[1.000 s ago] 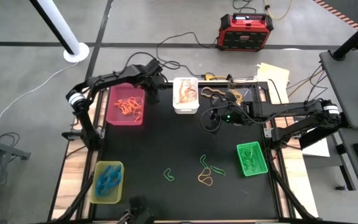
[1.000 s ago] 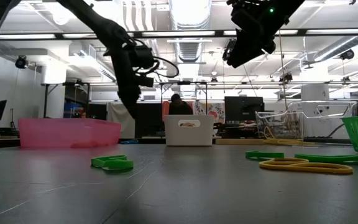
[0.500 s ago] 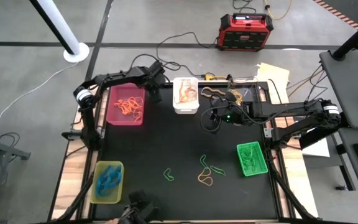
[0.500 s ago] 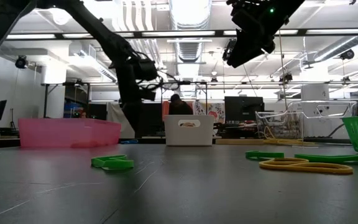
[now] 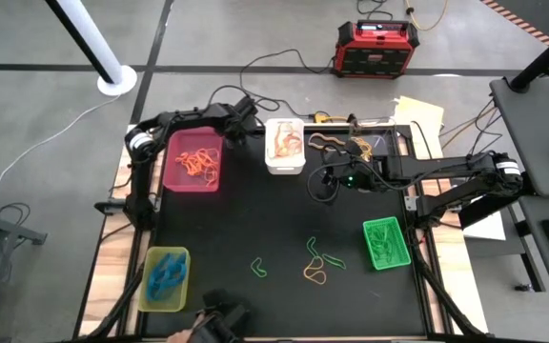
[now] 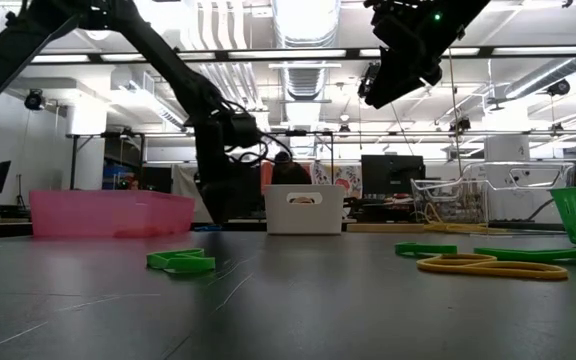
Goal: Sort rubber bands into baskets
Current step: Put the blue rubber band into the yellow bin
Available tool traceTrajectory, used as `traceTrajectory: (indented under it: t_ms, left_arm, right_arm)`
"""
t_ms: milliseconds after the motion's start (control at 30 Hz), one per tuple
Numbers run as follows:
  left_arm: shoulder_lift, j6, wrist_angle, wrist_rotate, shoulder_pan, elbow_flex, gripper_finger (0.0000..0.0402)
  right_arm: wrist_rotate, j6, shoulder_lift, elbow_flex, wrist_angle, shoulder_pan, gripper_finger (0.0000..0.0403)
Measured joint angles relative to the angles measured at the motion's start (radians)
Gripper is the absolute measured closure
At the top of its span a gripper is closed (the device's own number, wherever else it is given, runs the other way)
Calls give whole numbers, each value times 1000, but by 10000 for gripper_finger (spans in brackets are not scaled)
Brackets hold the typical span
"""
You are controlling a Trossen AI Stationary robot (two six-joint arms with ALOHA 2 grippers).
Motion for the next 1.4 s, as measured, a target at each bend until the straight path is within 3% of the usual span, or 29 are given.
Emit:
traceTrajectory:
  t_ms: [233,533,733,933,1167,1400]
  left_arm:
    - [34,-45,-4,0,0,34,281]
    - [37,-94,-37,-2,0,34,229]
    - [54,-83,-34,-2,1,35,230]
    - [54,-66,-34,2,1,35,270]
    - [56,-53,-34,12,0,33,390]
    - [42,-42,-60,-10,-8,38,401]
  right_arm:
    - [0,-2,0,0,-1,0,245]
    - [0,-9,0,0,0,-1,245]
    - [0,-7,0,0,2,-1,245]
    - [0,2,0,0,5,-1,245]
    - [0,2,0,0,4,-1,245]
    - [0,1,0,0,4,-1,245]
